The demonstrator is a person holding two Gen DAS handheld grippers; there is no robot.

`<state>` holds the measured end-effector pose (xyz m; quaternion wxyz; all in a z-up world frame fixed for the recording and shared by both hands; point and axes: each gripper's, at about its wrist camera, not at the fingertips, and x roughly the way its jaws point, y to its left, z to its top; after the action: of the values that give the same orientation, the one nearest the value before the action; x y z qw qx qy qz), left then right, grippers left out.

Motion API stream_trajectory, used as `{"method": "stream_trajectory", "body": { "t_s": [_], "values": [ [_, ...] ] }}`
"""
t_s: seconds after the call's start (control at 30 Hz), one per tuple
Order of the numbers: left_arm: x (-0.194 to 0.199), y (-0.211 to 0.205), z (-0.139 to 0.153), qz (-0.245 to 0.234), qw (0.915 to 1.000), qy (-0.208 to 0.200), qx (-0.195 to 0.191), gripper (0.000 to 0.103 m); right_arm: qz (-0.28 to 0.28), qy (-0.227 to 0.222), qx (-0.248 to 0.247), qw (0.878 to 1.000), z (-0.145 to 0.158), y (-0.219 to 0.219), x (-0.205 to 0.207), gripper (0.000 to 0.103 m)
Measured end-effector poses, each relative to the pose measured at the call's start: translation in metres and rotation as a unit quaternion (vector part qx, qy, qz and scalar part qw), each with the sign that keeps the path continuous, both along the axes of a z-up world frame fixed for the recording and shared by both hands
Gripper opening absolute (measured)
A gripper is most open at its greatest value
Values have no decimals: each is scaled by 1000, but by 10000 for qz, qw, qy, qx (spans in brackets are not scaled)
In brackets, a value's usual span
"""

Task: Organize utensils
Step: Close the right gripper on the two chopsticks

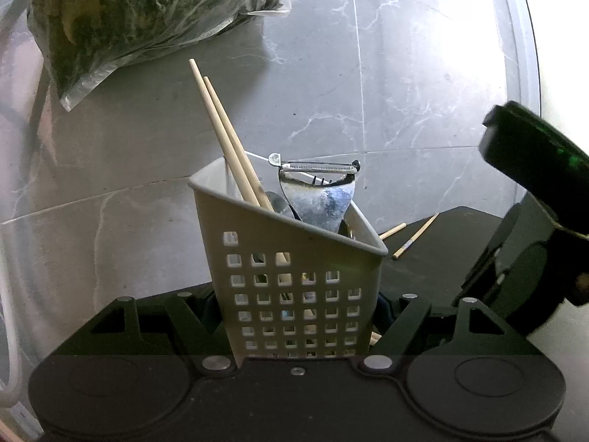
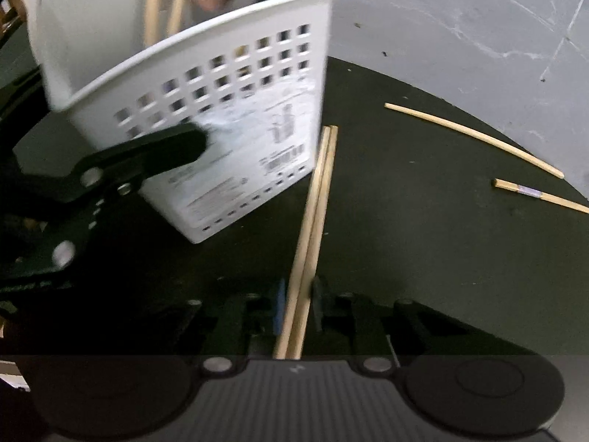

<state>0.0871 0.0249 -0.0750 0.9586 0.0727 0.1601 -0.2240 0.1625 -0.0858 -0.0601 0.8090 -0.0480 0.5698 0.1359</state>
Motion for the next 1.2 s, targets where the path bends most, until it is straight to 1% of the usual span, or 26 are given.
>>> {"method": "stream_trajectory", "body": {
  "t_s": [0.1,0.17,0.2,0.27,0.33,0.43,0.53,0.7,0.73,0.77,0.83,0.9,0.97,1.0,1.1,1.13,1.17,1.2],
  "values": [
    [0,0,0,1,10000,-10,-10,77,-158,43,53,9999,0,-6,12,18],
    [0,0,0,2,10000,-11,-10,77,-178,48,129,9997,0,-7,20,21],
    [0,0,0,2,10000,-11,-8,77,-198,44,151,9997,0,-8,24,21],
    [0,0,0,3,10000,-7,-9,77,-166,17,69,9998,0,-6,26,15],
    [0,0,0,16,10000,-3,-18,77,-100,-13,10,9999,0,-4,25,15],
    [0,0,0,30,10000,-2,-27,77,-133,-15,95,9999,0,-8,25,13],
    [0,0,0,26,10000,-11,-26,77,-327,21,210,9992,-5,-17,29,12],
    [0,1,0,30,10000,-22,-34,77,-596,9,423,9973,-5,-36,17,12],
    [0,1,0,30,10000,-25,-40,77,-641,-58,509,9966,-3,-40,14,4],
    [-1,0,0,30,10000,-32,-42,77,-709,-99,508,9961,0,-43,12,0],
    [-1,1,-1,32,10000,-38,-44,77,-798,-72,569,9952,-2,-48,8,0],
    [-1,1,-1,26,10000,-49,-30,77,-774,-120,590,9952,-3,-48,6,0],
    [-1,1,0,19,10000,-45,-15,77,-904,-38,744,9931,-4,-52,9,1],
    [-1,1,0,17,10000,-46,-9,77,-915,-16,813,9925,-7,-54,13,2],
    [-2,1,0,10,10000,-49,14,77,-1062,37,1075,9885,-11,-59,17,17],
    [-2,1,0,11,10000,-47,17,77,-1077,50,1179,9871,-11,-59,17,29],
    [-2,0,1,15,10000,-44,18,77,-1047,46,1256,9865,-12,-58,17,38],
    [-2,1,0,18,10000,-44,15,77,-1018,59,1278,9866,-14,-57,17,41]
  ]
}}
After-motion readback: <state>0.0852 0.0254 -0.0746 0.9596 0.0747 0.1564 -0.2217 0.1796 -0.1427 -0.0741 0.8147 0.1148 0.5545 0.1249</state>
